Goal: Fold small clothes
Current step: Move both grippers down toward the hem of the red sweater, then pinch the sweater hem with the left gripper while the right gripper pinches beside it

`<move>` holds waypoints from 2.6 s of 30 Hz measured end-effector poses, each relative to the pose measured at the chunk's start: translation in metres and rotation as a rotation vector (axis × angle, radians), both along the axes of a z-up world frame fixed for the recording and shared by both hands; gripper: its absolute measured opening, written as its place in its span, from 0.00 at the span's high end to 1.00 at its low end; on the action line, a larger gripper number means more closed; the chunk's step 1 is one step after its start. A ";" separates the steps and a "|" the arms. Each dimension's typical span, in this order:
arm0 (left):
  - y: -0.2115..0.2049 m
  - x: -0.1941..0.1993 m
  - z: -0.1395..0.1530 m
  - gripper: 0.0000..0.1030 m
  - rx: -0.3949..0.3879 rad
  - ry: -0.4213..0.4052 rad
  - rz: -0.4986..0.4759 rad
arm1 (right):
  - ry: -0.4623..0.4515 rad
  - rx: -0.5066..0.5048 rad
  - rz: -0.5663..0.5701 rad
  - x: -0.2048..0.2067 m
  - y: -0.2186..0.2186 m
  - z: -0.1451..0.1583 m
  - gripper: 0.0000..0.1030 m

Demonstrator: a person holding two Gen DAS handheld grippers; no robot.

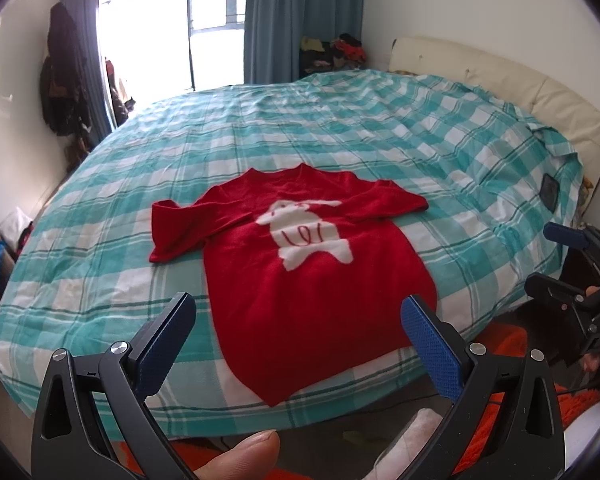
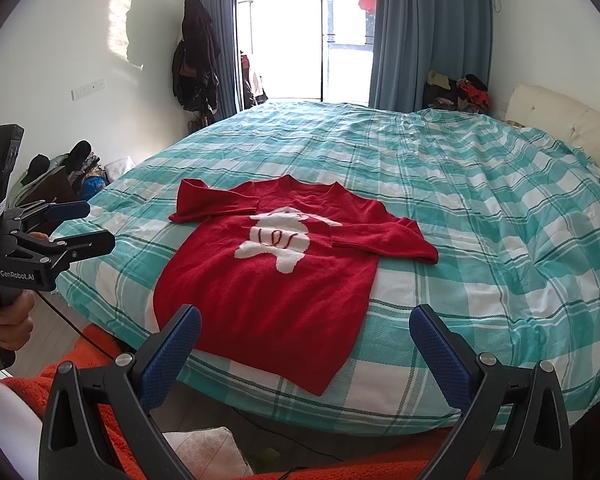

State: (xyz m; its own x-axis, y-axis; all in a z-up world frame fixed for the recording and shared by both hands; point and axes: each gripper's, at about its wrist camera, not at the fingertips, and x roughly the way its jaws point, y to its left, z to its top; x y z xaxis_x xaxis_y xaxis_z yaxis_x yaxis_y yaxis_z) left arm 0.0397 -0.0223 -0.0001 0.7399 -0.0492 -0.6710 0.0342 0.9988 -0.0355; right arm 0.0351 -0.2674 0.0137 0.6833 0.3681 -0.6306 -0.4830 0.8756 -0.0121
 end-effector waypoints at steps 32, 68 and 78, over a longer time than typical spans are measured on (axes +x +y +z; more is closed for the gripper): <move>0.064 0.055 -0.203 0.25 -0.385 0.509 -0.021 | 0.693 0.266 0.162 0.129 -0.060 -0.211 0.28; 0.072 0.052 -0.228 0.96 -0.380 0.678 0.186 | 0.812 0.172 -0.032 0.132 -0.052 -0.243 0.93; 0.058 0.061 -0.225 0.96 -0.333 0.685 0.190 | 0.826 0.202 -0.026 0.134 -0.052 -0.246 0.93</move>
State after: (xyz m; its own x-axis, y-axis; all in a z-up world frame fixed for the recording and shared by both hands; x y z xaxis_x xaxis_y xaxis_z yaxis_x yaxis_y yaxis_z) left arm 0.1010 0.0353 -0.2250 0.1826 -0.2421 -0.9529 -0.2734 0.9185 -0.2857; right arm 0.1687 -0.3191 -0.2327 0.0421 0.5180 -0.8544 -0.2481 0.8337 0.4933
